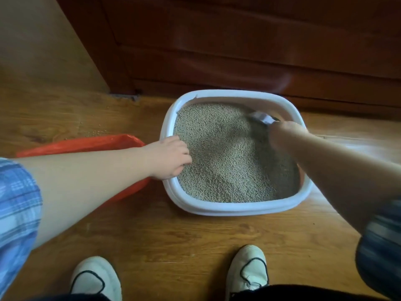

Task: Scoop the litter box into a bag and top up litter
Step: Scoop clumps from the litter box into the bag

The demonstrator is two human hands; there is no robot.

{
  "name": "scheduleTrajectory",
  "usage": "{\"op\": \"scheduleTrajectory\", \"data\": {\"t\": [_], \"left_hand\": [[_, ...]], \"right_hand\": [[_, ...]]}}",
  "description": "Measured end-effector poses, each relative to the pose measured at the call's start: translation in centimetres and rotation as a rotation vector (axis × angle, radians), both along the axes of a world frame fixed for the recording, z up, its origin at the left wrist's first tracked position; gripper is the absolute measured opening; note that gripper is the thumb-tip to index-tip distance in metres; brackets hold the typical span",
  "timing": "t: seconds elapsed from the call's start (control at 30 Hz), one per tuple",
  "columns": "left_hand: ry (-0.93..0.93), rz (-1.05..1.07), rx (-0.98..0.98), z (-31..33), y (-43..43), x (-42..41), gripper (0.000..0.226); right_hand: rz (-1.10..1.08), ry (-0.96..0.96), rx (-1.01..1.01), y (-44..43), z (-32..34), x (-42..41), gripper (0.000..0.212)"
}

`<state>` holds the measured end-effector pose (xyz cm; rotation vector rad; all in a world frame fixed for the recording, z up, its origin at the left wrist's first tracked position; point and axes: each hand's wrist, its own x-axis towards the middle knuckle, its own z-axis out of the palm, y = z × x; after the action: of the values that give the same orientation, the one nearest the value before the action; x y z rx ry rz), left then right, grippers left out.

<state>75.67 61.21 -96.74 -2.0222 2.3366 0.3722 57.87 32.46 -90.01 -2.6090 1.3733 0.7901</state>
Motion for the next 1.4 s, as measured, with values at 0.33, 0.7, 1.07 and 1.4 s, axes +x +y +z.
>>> {"op": "scheduleTrajectory", "data": {"t": [0.33,0.7,1.07,1.4], "left_hand": [[0.057,-0.02,-0.061,-0.3,0.2,0.1,0.04],[-0.069,-0.139,0.255,0.9,-2.1,-0.6,0.032],[-0.083,-0.107,0.344,1.5,-2.8,-1.8,0.03],[-0.08,-0.119,0.354,1.4,-2.8,-1.7,0.026]], "right_hand": [[0.408,-0.061,0.142,5.0,-1.8,5.3,0.06],[0.633,0.483,0.148,2.2,3.7,-1.7,0.04],[0.421,-0.114,0.007,2.2,-0.8,-1.0,0.067],[0.6,0.015,-0.13,3.6,0.6,0.3,0.03]]}}
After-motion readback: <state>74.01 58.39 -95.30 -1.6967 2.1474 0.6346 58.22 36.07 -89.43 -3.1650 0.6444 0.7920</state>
